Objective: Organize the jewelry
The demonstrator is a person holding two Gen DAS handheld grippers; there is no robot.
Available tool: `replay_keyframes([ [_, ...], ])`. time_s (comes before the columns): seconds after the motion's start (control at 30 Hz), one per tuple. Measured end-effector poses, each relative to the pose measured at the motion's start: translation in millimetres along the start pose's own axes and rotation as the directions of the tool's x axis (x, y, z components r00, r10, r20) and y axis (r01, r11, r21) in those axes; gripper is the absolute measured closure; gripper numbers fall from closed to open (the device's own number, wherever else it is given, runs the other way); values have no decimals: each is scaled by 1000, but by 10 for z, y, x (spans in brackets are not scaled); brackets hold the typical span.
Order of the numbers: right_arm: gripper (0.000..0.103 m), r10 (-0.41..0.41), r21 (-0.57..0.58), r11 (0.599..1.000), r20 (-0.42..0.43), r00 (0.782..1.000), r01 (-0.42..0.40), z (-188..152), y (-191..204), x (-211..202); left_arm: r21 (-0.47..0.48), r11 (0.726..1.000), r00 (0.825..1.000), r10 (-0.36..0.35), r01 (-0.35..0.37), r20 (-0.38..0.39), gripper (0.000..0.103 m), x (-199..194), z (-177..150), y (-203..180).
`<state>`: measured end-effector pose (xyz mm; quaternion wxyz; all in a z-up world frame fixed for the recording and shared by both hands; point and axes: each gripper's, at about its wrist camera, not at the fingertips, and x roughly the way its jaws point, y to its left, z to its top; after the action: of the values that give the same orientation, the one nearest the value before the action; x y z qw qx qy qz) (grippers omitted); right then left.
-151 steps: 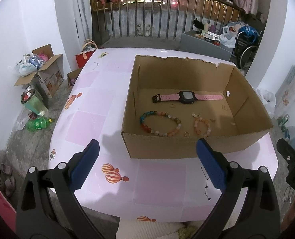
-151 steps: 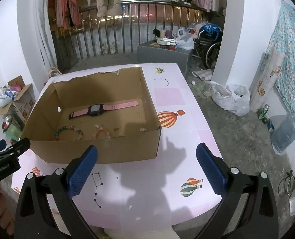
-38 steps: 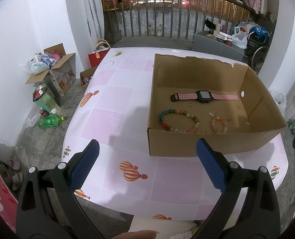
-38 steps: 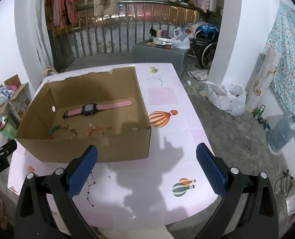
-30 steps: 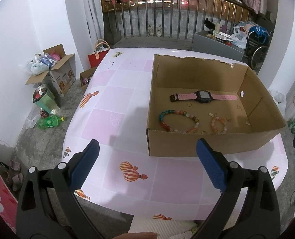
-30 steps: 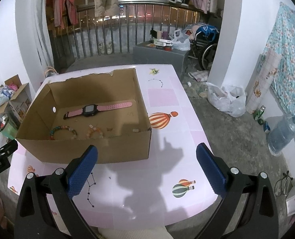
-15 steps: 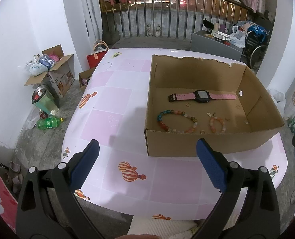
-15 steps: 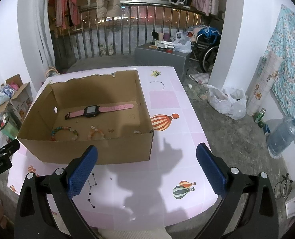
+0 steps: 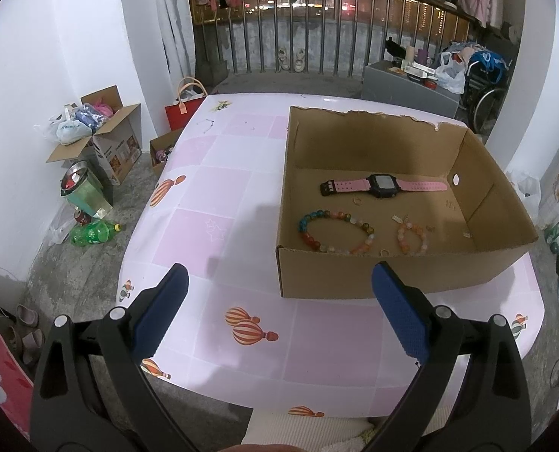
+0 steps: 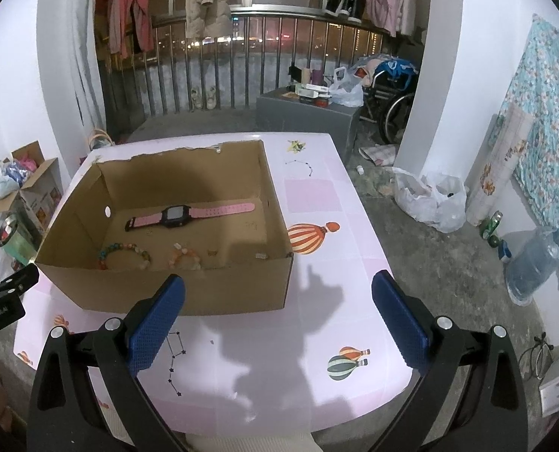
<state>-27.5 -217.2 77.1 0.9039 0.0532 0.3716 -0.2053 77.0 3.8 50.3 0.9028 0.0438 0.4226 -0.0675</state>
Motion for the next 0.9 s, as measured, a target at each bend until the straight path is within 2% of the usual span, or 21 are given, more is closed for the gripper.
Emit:
replay_keyframes([
  [0.9,6,1,0,1000,4,1000,-1,11,-12,-36,-1,1000,1000,2,-2,8,9,-27,29,3],
])
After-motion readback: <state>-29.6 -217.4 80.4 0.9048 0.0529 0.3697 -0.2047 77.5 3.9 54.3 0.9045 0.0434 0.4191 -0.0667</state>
